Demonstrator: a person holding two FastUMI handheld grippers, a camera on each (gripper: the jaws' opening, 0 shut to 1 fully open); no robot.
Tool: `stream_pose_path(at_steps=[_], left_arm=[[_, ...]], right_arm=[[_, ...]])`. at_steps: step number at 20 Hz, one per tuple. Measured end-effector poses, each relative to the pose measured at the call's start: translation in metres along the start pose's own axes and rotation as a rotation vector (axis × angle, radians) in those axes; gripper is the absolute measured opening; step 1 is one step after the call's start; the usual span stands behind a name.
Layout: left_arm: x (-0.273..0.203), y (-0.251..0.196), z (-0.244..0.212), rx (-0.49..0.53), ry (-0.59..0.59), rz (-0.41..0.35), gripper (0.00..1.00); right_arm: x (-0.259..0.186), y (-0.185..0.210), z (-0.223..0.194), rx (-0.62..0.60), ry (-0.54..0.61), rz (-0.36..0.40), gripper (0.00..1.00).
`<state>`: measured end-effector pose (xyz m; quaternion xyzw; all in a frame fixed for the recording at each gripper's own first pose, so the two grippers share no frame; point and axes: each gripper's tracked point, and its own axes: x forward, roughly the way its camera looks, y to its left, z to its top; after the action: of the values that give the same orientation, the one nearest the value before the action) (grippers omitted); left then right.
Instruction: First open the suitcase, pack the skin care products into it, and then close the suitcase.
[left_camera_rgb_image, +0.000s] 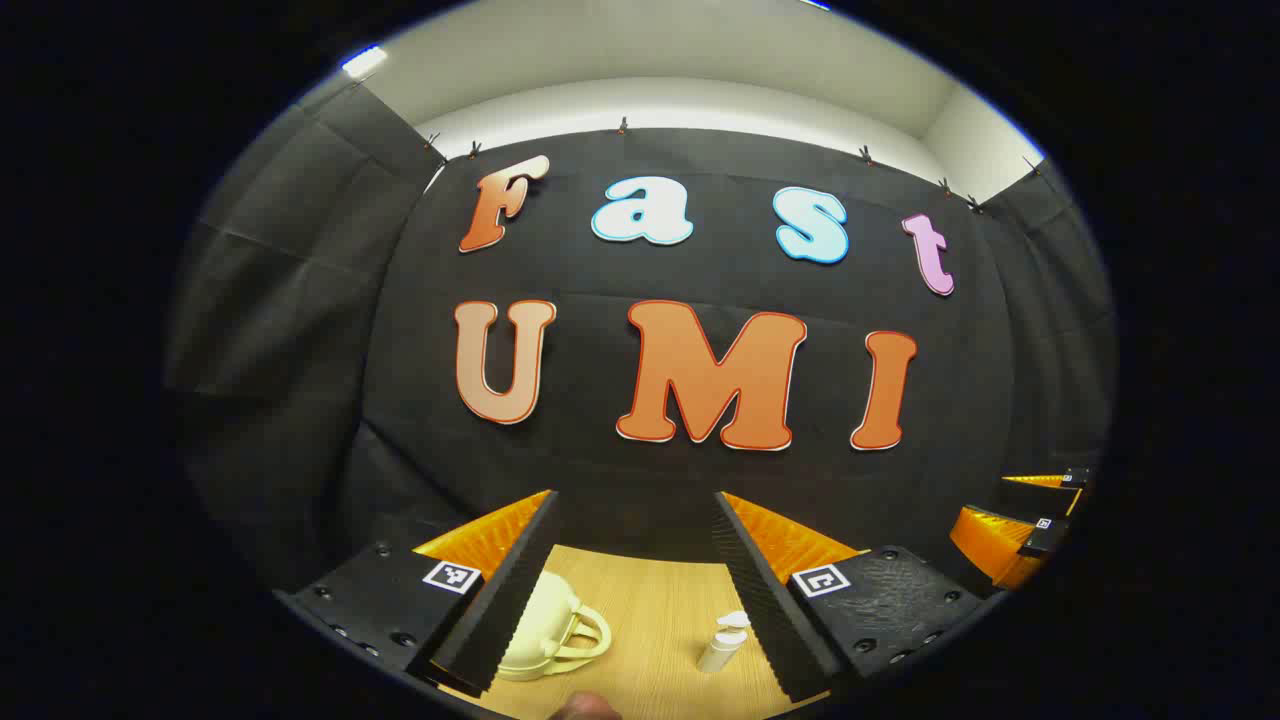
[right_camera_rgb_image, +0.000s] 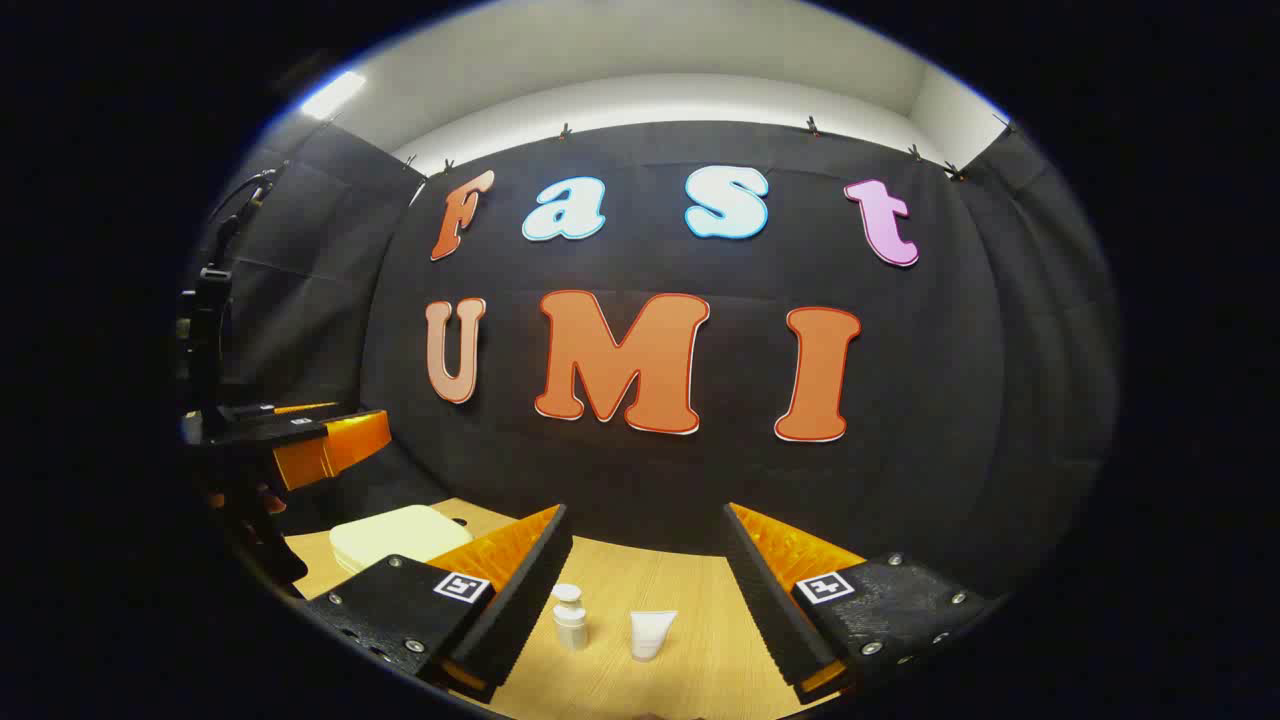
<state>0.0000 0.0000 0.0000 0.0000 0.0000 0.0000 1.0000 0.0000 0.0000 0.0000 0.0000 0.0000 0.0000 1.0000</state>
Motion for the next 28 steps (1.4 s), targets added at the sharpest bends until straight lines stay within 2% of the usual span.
stream_pose_path(at_steps=[1, 6, 7, 9, 16, 22, 25, 28], left_arm=[[0.002, -0.001, -0.001, 0.013, -0.003, -0.006, 0.97], [0.015, -0.004, -0.02, 0.092, 0.034, -0.045, 0.94], [0.016, -0.005, -0.025, 0.104, 0.044, -0.055, 0.98], [0.017, -0.004, -0.023, 0.127, 0.02, -0.072, 0.95], [0.034, 0.018, -0.024, 0.185, 0.004, -0.069, 0.96], [0.043, 0.03, -0.062, 0.325, 0.06, -0.11, 0.99], [0.05, 0.025, -0.1, 0.395, 0.142, -0.177, 0.98], [0.062, 0.041, -0.13, 0.506, 0.198, -0.166, 0.98]], right_arm=[[0.002, -0.002, -0.002, 0.004, 0.0, -0.008, 0.96], [0.011, 0.009, -0.009, 0.015, 0.013, -0.032, 0.96], [0.011, 0.013, -0.01, 0.014, 0.02, -0.034, 0.96], [0.011, 0.019, -0.004, 0.016, 0.001, -0.044, 0.96], [0.02, 0.032, -0.01, 0.041, 0.025, -0.083, 0.96], [0.02, 0.028, -0.015, 0.03, 0.045, -0.116, 0.95], [0.019, 0.022, -0.018, 0.017, 0.05, -0.135, 0.95], [0.023, 0.017, -0.023, 0.019, 0.063, -0.164, 0.95]])
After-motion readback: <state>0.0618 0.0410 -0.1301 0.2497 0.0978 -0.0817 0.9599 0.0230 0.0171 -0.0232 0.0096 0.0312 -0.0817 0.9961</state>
